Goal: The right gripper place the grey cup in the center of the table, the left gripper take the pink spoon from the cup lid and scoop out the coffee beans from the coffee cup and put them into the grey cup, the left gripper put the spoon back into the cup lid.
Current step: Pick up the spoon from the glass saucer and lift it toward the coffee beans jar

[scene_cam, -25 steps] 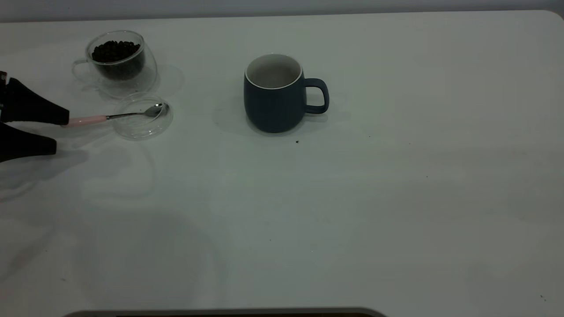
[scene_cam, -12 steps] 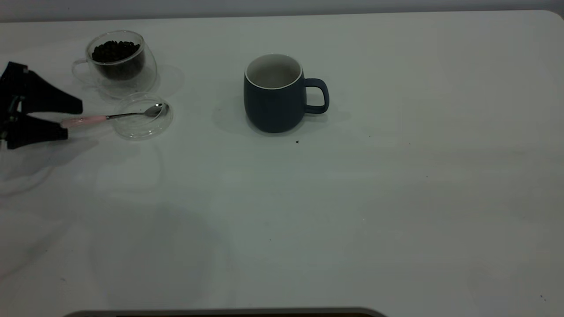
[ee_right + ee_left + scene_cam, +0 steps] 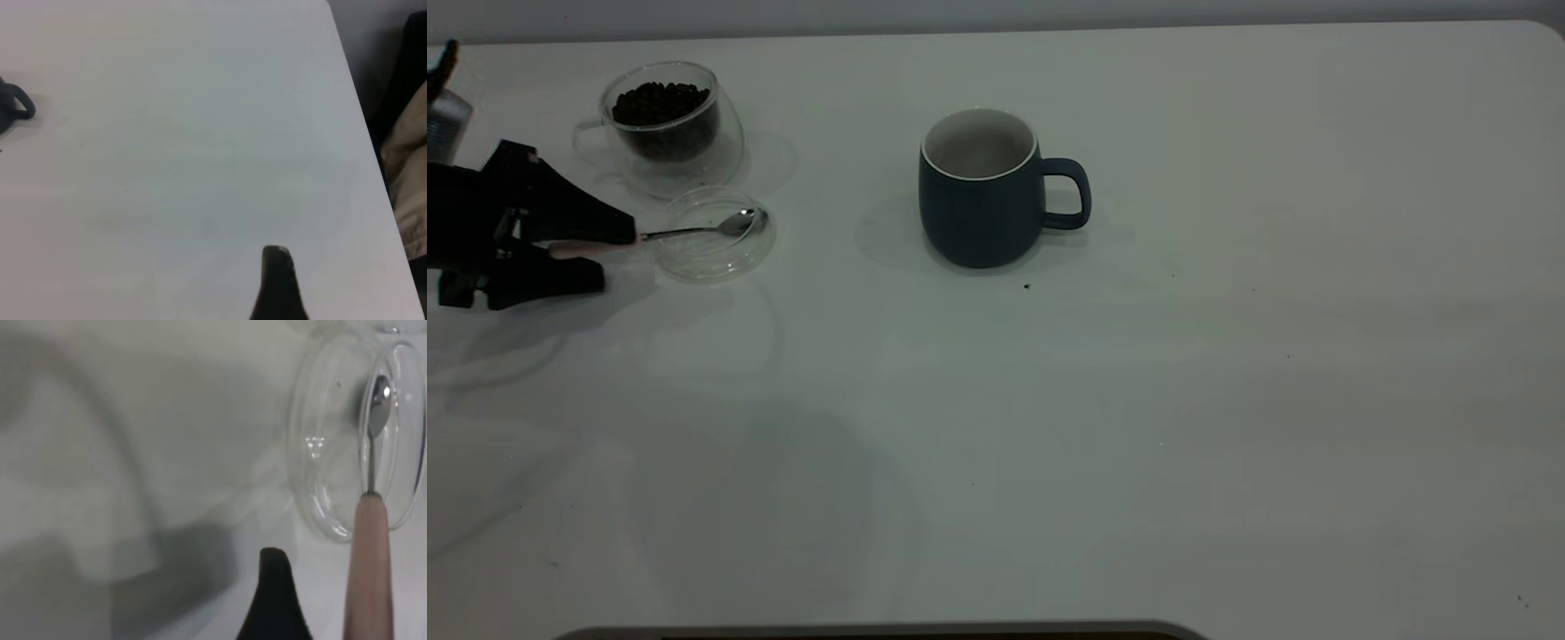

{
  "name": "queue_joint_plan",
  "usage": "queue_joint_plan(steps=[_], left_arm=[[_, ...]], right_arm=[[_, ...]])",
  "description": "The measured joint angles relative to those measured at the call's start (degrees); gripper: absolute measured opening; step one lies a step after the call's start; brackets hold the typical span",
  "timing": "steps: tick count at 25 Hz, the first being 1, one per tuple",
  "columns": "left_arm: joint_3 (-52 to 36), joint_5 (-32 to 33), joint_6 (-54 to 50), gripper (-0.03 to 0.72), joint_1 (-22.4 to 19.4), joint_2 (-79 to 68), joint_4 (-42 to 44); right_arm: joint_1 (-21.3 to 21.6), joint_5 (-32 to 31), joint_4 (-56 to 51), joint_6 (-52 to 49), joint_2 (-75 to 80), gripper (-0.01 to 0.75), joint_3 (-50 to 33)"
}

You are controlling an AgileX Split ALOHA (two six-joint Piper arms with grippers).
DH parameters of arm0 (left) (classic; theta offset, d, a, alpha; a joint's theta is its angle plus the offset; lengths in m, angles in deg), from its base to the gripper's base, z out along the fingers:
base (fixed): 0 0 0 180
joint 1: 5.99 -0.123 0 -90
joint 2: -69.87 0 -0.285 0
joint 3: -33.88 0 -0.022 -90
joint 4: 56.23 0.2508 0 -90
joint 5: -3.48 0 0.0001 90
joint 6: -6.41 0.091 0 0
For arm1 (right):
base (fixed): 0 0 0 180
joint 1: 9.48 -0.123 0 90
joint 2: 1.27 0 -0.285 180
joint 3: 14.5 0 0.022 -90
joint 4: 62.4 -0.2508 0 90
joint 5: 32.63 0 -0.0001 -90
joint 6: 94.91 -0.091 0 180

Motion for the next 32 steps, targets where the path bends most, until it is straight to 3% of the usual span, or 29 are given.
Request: queue_joint_plan(steps=[6,10,15,19,32], left_arm=[[0.0,0.0,0.4,0.578,0.0,-0.1,-2.9],[0.0,0.4,0.4,0.482,0.0,-0.1,-2.9],[0.0,0.5,0.4,0.274,0.0,-0.1,-2.9],[0.0,4.4,0.4,0.124,-0.5,-0.1,-3.1],[0.0,17.8,-7.7,0.121,-9.1,-0.1,-2.5]], right_arm=[[0.0,0.0,0.0,0.0,0.0,0.59,0.0],[0.0,0.0,0.0,0.0,0.0,0.59,0.0],[0.0,0.0,0.0,0.0,0.0,0.59,0.0],[0.0,0.0,0.0,0.0,0.0,0.59,0.0],[0.0,0.0,0.0,0.0,0.0,0.59,0.0]])
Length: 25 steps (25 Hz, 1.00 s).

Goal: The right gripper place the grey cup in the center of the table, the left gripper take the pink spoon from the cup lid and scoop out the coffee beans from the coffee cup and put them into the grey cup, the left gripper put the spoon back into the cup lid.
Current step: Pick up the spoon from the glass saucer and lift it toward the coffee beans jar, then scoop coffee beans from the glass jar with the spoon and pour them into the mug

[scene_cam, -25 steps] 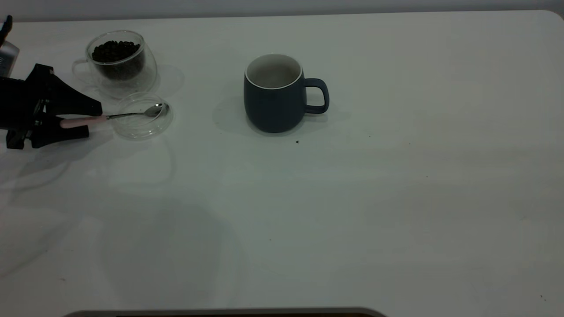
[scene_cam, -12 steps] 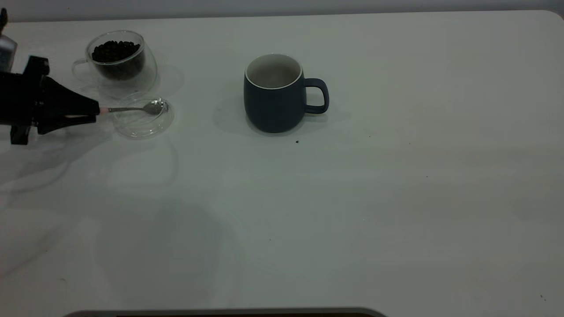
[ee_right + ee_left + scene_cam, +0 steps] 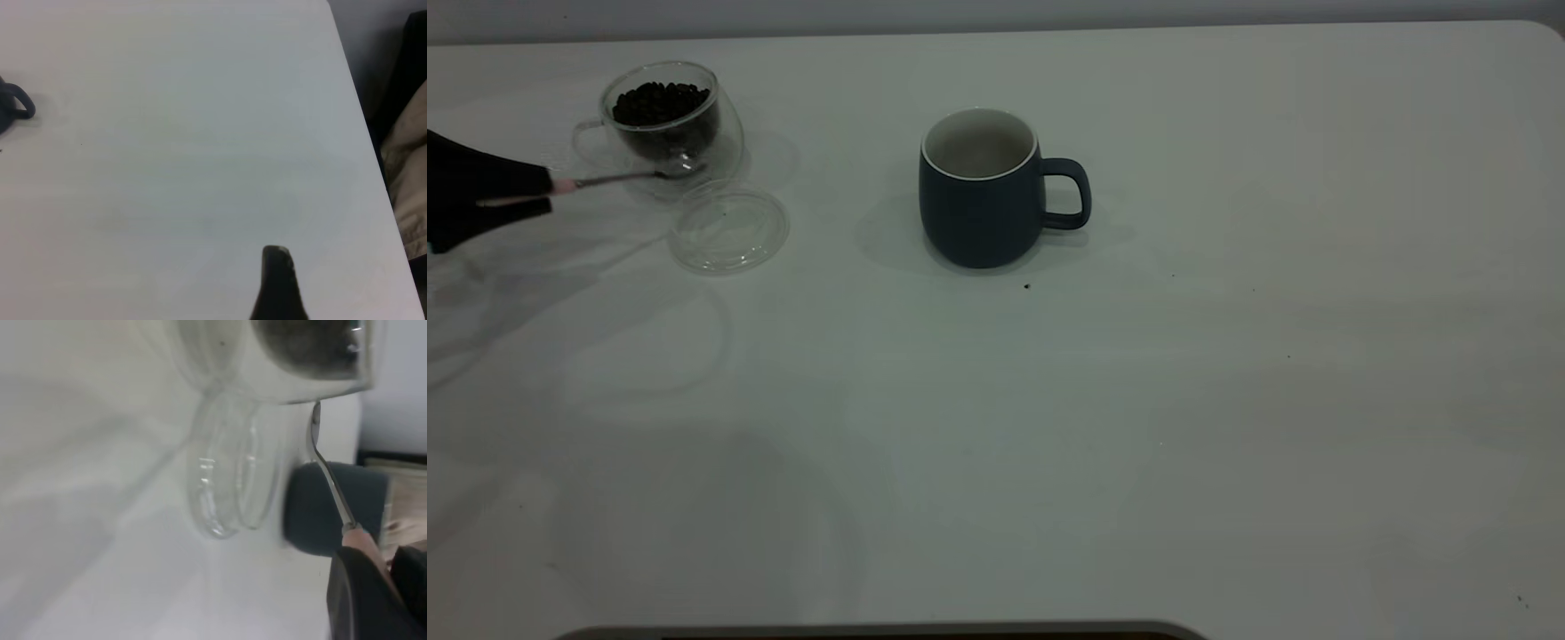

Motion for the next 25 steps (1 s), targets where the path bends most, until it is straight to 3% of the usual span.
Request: queue_joint_plan(steps=[4,11,17,21,25], left_arm=[[1.5,3.5,-1.3,0.121,-1.7,0.0,4.1],[10.0,4.2,-12.3,0.121,-2.4,3.5,19.3],[20.3,5.2,-13.4,0.121,-2.2,8.4,19.0],[25.4,5.1,-14.1,0.121,0.4,8.4,18.8],[25.7,0.1,-13.6,0.121,4.8,7.5,18.9]], right_arm=[[0.0,0.0,0.0,0.0,0.0,0.59,0.0],[0.0,0.0,0.0,0.0,0.0,0.59,0.0],[0.0,0.0,0.0,0.0,0.0,0.59,0.0],[0.0,0.0,0.0,0.0,0.0,0.59,0.0],[0.0,0.0,0.0,0.0,0.0,0.59,0.0]])
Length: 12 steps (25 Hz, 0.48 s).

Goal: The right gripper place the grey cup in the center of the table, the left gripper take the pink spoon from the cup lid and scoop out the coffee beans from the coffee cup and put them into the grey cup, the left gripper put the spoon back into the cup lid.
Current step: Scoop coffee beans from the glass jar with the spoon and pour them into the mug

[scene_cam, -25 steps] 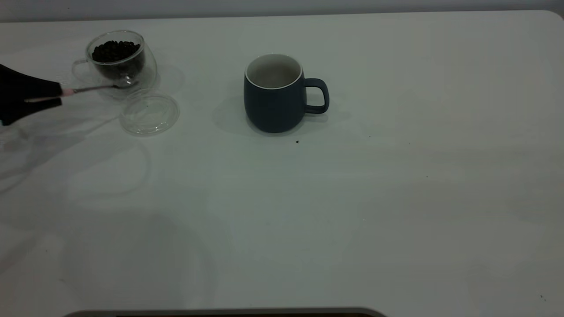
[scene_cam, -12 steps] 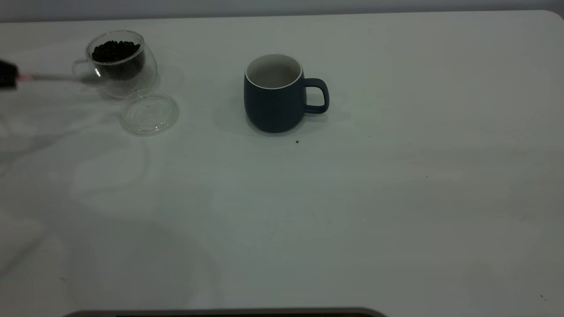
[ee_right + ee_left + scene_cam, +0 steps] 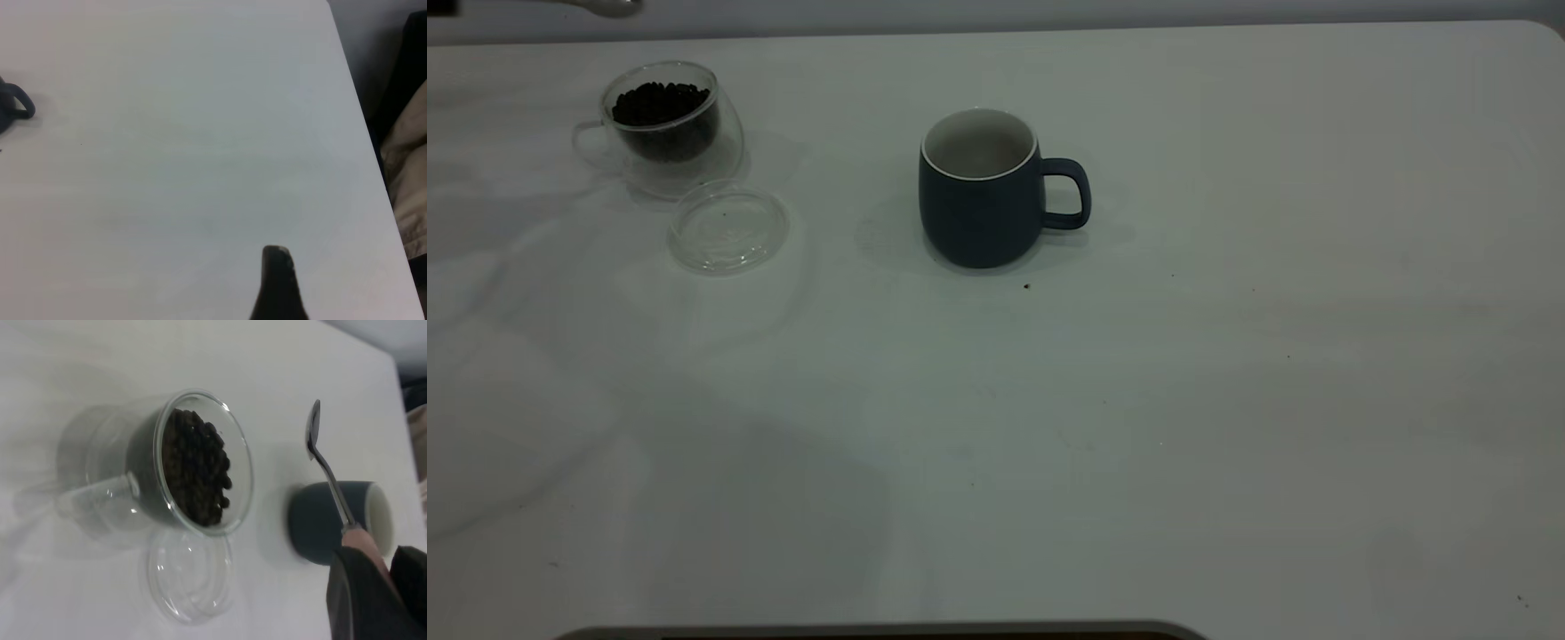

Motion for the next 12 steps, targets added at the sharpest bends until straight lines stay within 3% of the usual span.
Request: queue_joint_plan(steps=[4,12], left_arm=[[0.0,-5.2,1.9,0.121,2.7,-2.5,1.2],[0.0,-9.4,4.7,0.121,2.8,-3.5,1.4]], right_arm=[[0.0,0.0,0.0,0.0,0.0,0.59,0.0],[0.0,0.0,0.0,0.0,0.0,0.59,0.0]])
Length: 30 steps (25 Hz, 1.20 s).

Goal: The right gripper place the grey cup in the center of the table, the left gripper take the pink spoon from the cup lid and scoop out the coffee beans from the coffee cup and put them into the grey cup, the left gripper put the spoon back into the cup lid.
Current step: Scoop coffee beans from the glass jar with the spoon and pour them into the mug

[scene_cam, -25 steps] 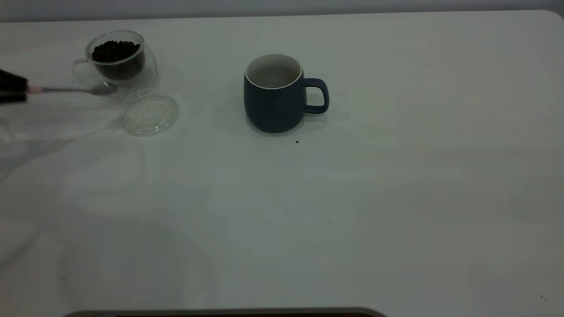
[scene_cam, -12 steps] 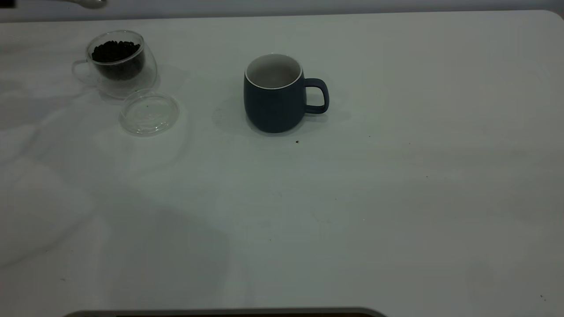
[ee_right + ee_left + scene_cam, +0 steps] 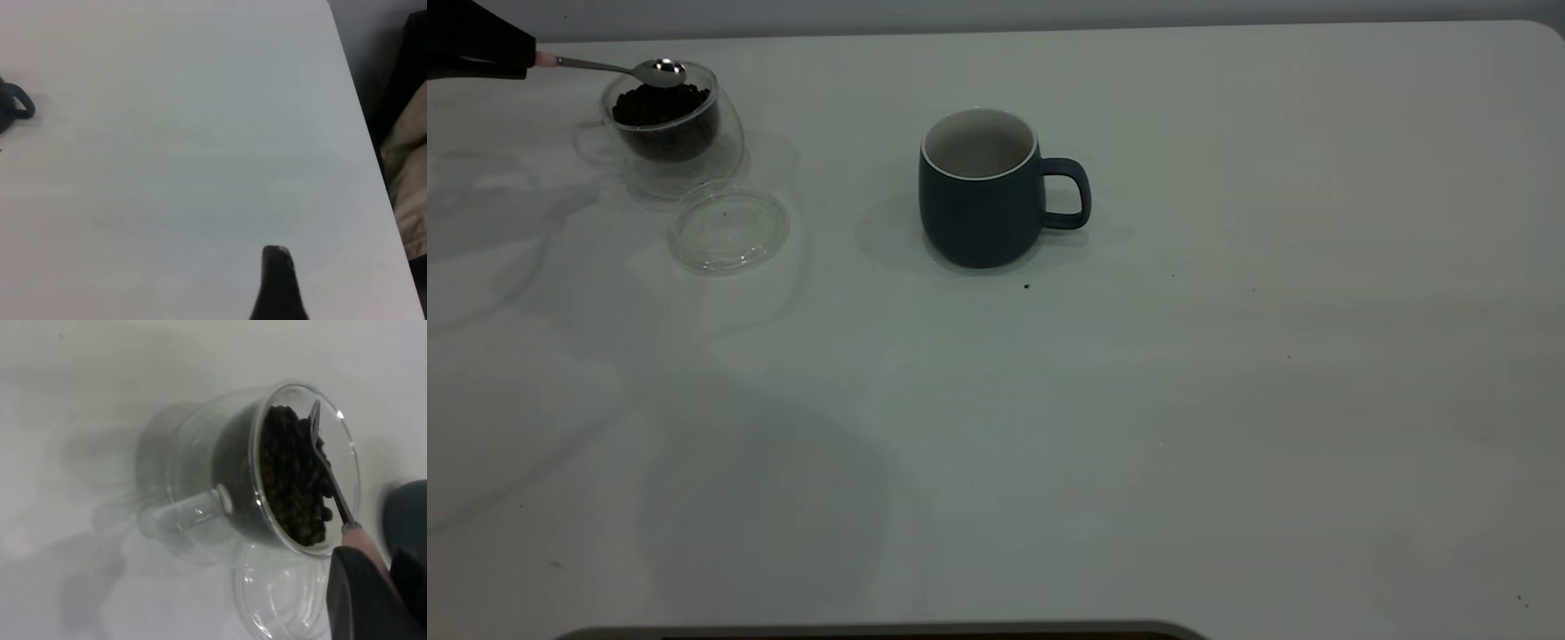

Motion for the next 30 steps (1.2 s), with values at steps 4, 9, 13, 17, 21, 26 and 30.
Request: queue_joint_plan(steps=[4,9,13,17,21,26,30], left_arm=[[0.0,-1.5,0.7,0.121,0.4,-0.9,-0.2],[0.0,-1.5,0.7,0.121,0.4,-3.2,-0.5],[0.0,-0.7,0.5,0.121,0.4,-4.3,-0.8],[0.0,1.5,-1.0,0.121,0.4,-4.7,-0.7],[0.0,2.1,-3.8,0.121,0.4,-4.7,-0.7],[0.0,2.2,-6.7,0.121,0.4,-4.8,-0.6],[0.0,2.6,-8.2,0.121,0.3,-4.8,-0.6]], right_arm=[[0.0,0.0,0.0,0.0,0.0,0.59,0.0],[0.0,0.0,0.0,0.0,0.0,0.59,0.0],[0.0,0.0,0.0,0.0,0.0,0.59,0.0],[0.0,0.0,0.0,0.0,0.0,0.59,0.0],[0.0,0.0,0.0,0.0,0.0,0.59,0.0],[0.0,0.0,0.0,0.0,0.0,0.59,0.0],[0.0,0.0,0.0,0.0,0.0,0.59,0.0]])
